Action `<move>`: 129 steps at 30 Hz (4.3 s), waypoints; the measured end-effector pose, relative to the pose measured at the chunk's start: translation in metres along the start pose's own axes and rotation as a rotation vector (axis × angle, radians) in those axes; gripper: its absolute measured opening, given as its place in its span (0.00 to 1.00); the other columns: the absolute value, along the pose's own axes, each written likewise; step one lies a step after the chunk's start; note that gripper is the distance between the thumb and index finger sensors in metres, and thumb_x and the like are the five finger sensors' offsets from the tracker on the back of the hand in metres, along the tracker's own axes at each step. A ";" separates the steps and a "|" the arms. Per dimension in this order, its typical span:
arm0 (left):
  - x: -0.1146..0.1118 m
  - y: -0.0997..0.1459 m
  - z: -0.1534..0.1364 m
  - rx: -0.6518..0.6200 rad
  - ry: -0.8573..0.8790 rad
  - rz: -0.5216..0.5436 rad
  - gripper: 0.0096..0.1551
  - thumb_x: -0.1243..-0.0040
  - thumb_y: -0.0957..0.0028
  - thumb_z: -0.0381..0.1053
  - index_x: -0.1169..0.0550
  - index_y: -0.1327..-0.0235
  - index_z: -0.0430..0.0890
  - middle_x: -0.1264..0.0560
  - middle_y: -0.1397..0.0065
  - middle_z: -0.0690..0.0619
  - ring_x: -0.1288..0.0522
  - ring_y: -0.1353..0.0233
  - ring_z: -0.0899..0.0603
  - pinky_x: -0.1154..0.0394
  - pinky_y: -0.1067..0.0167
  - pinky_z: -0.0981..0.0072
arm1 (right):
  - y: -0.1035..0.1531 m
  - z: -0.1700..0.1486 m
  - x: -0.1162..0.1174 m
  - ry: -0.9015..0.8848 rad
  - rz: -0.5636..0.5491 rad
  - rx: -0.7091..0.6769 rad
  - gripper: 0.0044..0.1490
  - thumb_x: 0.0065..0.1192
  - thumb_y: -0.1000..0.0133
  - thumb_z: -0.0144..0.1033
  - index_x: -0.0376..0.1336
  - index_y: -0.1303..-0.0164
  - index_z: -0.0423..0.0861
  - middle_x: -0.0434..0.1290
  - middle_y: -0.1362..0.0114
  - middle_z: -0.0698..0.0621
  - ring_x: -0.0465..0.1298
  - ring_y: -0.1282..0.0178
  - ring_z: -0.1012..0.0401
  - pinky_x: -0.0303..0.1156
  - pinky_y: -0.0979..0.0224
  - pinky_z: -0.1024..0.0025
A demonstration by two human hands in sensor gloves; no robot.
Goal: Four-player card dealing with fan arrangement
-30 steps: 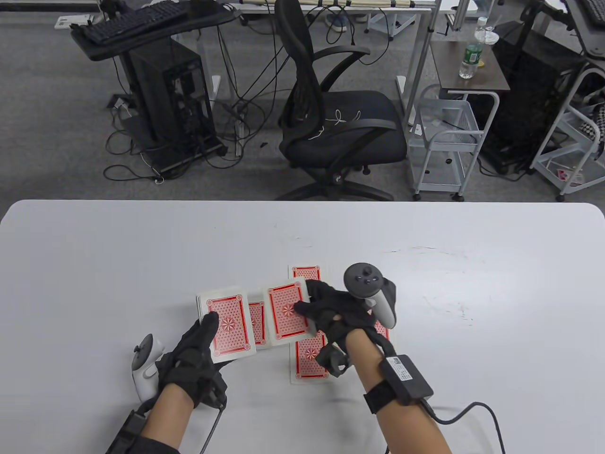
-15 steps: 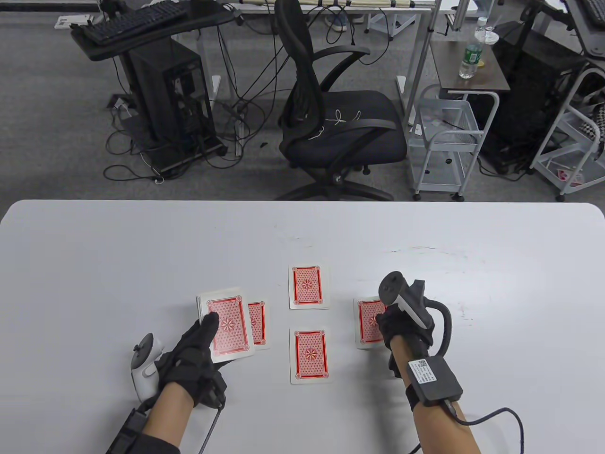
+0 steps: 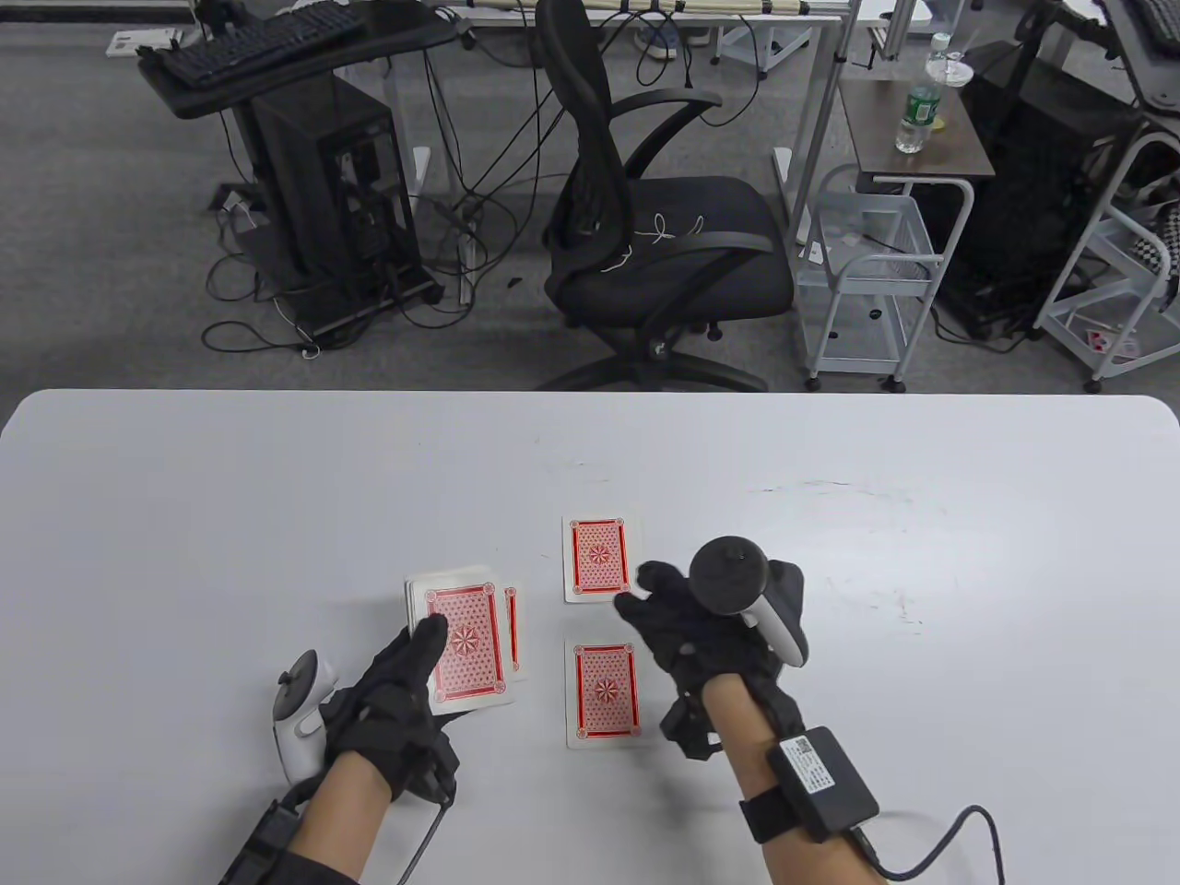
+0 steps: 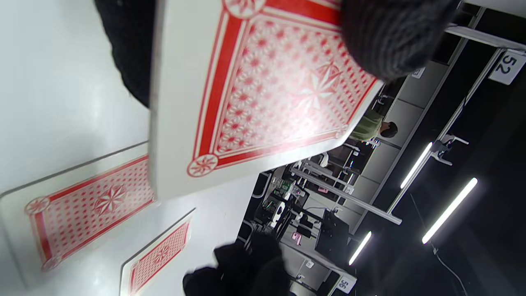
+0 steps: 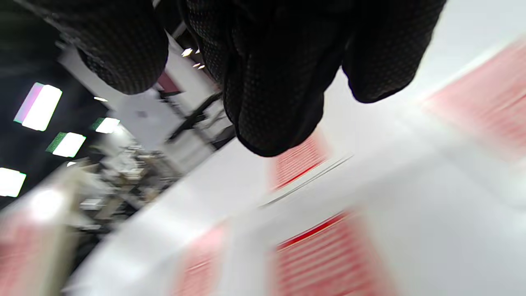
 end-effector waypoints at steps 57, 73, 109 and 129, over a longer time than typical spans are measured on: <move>-0.018 0.008 -0.004 -0.012 -0.106 -0.032 0.29 0.36 0.49 0.65 0.25 0.36 0.56 0.19 0.35 0.58 0.14 0.40 0.43 0.16 0.47 0.51 | 0.013 0.019 0.064 -0.194 -0.049 -0.118 0.36 0.73 0.46 0.43 0.62 0.33 0.39 0.75 0.43 0.51 0.84 0.52 0.56 0.69 0.37 0.40; 0.089 0.010 0.018 0.012 0.041 0.222 0.30 0.39 0.46 0.65 0.27 0.33 0.56 0.20 0.33 0.58 0.15 0.38 0.42 0.17 0.44 0.51 | -0.067 0.046 0.066 0.068 0.033 0.078 0.46 0.69 0.42 0.39 0.50 0.24 0.30 0.74 0.43 0.50 0.81 0.70 0.65 0.75 0.46 0.50; 0.042 0.002 0.014 -0.033 0.139 0.080 0.29 0.37 0.48 0.66 0.26 0.35 0.57 0.20 0.34 0.59 0.15 0.38 0.44 0.17 0.45 0.53 | -0.066 0.085 0.088 -0.030 0.118 -0.111 0.40 0.77 0.50 0.41 0.63 0.32 0.37 0.80 0.48 0.52 0.87 0.59 0.60 0.72 0.38 0.45; 0.066 0.001 0.018 -0.016 0.094 0.175 0.29 0.38 0.47 0.66 0.26 0.34 0.57 0.20 0.34 0.60 0.15 0.38 0.44 0.17 0.44 0.53 | -0.146 -0.044 0.004 0.485 -0.021 0.444 0.51 0.75 0.48 0.44 0.53 0.22 0.36 0.75 0.46 0.52 0.82 0.67 0.64 0.73 0.42 0.48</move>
Point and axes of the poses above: the tracker on the back of each hand, its own z axis roughly to the thumb side, its own y axis roughly from the fingertips to the wrist, x = y × z, the point moved 5 cm from there along -y, roughly from the wrist to the fingertips
